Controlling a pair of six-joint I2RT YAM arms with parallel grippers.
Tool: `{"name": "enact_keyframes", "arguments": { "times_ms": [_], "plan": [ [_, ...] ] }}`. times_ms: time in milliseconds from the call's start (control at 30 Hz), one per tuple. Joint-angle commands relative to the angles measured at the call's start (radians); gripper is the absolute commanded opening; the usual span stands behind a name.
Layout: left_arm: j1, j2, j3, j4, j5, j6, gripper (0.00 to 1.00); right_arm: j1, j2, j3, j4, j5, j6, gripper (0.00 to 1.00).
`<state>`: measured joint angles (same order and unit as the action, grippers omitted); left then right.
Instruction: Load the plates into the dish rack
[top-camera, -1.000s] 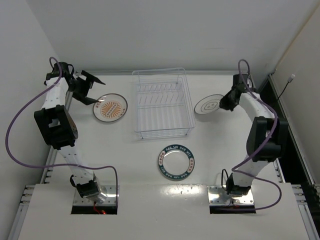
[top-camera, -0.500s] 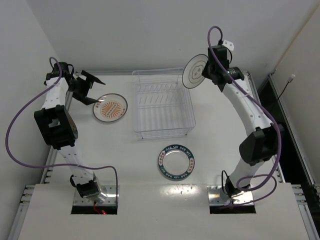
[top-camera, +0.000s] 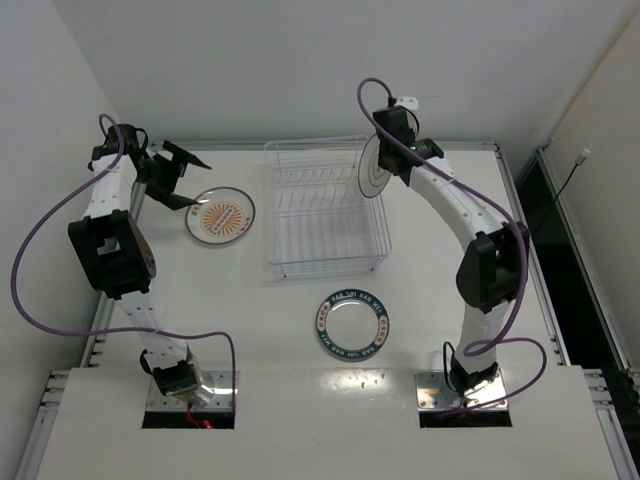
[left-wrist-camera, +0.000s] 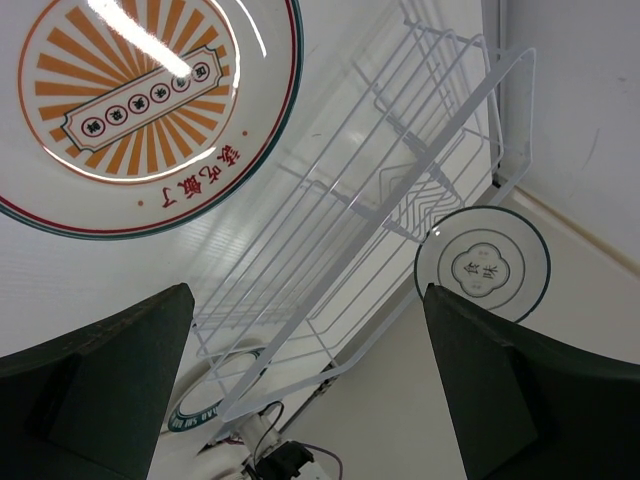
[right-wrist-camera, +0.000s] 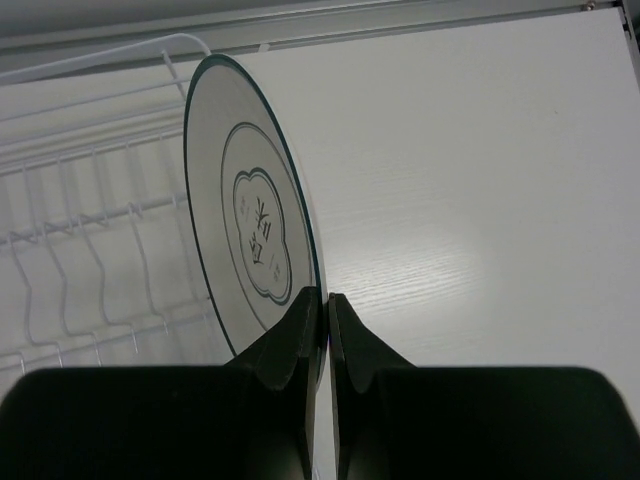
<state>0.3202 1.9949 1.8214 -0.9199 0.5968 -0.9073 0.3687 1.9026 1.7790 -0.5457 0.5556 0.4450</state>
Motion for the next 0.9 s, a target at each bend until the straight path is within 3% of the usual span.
{"name": "enact_keyframes", "arguments": {
  "times_ms": [0,200,300,433,533,667,867],
  "plan": [
    [0.002,-0.039,-0.001,0.003,0.023,-0.013,1.0,0.019,0.018,0.023,0.112,0.052,-0.063,0.0],
    [0.002,-0.048,-0.001,0.003,0.023,-0.013,1.0,0.058,0.078,0.054,0.101,0.075,-0.14,0.0],
    [0.002,-0.048,-0.001,0.003,0.023,-0.013,1.0,0.058,0.098,0.083,0.076,0.052,-0.15,0.12],
    [0.002,-0.048,-0.001,0.003,0.023,-0.013,1.0,0.058,0.084,0.154,-0.005,0.014,-0.125,0.4],
    [0.002,-0.058,-0.001,0.003,0.014,-0.013,1.0,0.058,0.02,0.165,-0.063,0.001,-0.098,0.46],
    [0.002,-0.058,-0.01,0.003,0.014,-0.013,1.0,0.047,-0.167,0.059,-0.076,-0.008,-0.072,0.47],
    [0.002,-0.045,0.001,0.003,0.005,-0.013,1.0,0.003,-0.486,-0.289,-0.028,-0.052,-0.016,0.58]
  ]
}}
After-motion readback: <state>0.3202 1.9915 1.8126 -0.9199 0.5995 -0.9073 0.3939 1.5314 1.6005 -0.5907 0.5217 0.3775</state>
